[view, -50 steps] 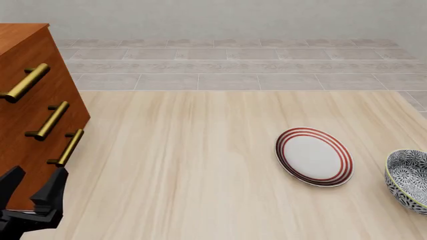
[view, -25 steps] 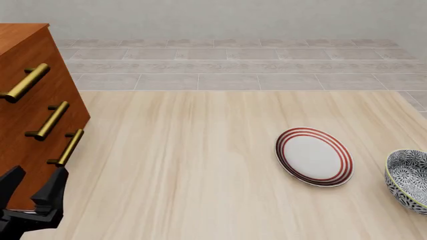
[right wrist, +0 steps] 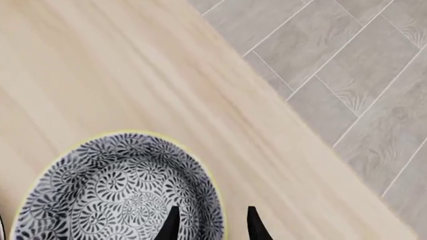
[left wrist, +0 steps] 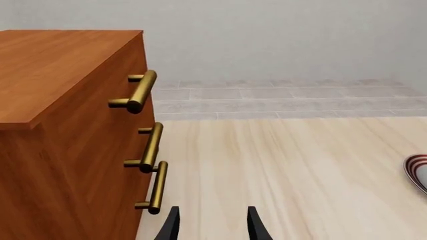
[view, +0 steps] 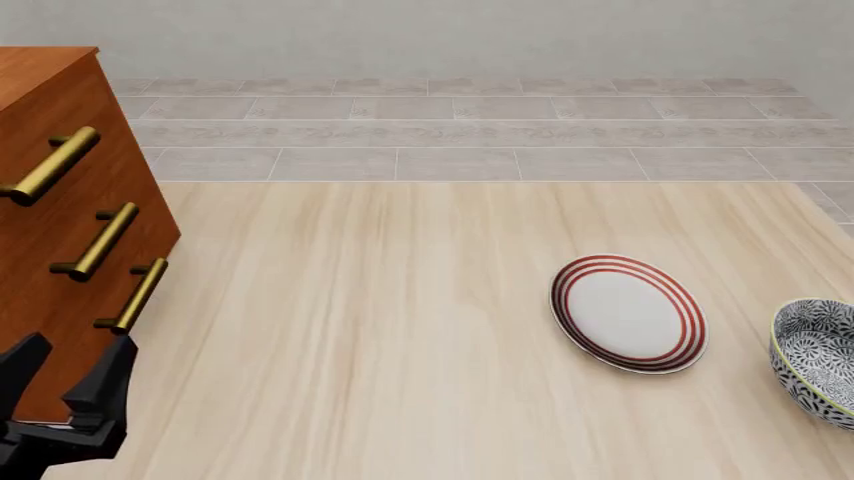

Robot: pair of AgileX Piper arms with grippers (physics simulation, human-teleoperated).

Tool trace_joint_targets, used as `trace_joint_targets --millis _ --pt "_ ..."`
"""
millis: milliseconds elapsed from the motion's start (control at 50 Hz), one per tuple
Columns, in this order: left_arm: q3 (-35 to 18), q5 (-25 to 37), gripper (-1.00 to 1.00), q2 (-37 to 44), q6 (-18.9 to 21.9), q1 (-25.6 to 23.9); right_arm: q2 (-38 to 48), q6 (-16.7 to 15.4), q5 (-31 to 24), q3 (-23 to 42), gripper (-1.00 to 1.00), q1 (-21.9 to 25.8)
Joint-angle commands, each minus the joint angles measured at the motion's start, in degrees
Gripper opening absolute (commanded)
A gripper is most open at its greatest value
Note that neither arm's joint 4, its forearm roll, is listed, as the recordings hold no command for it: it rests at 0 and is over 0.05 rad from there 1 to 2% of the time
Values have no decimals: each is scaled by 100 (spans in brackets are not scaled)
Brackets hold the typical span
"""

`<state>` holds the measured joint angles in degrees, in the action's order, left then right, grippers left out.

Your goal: Put the bowl on top of the cabinet.

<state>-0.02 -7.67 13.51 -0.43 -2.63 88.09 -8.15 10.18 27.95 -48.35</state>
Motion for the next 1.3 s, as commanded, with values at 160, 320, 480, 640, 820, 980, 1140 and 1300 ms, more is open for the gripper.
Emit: trace_joint_targets --millis 160,320,480,640,820,980,1140,1300 --pt "0 -65 100 68 13 -3 60 -28 174 -167 100 92" --pt "0 -63 100 58 11 5 -30 -83 174 -202 -100 134" --pt "0 -64 100 59 6 5 -118 -76 83 -152 -100 129" --pt "0 -104 100 113 -6 -2 -528 13 -345 68 -100 145" --pt "0 -12 100 -10 -10 15 -976 109 -719 234 -100 205" --pt "0 -34 100 2 -20 16 -1354 199 -949 227 -100 348" --pt "-1 -75 100 33 -23 10 -1790 244 -1324 335 -100 483" --pt "-1 -43 100 -18 -32 18 -2161 299 -1677 487 -100 616"
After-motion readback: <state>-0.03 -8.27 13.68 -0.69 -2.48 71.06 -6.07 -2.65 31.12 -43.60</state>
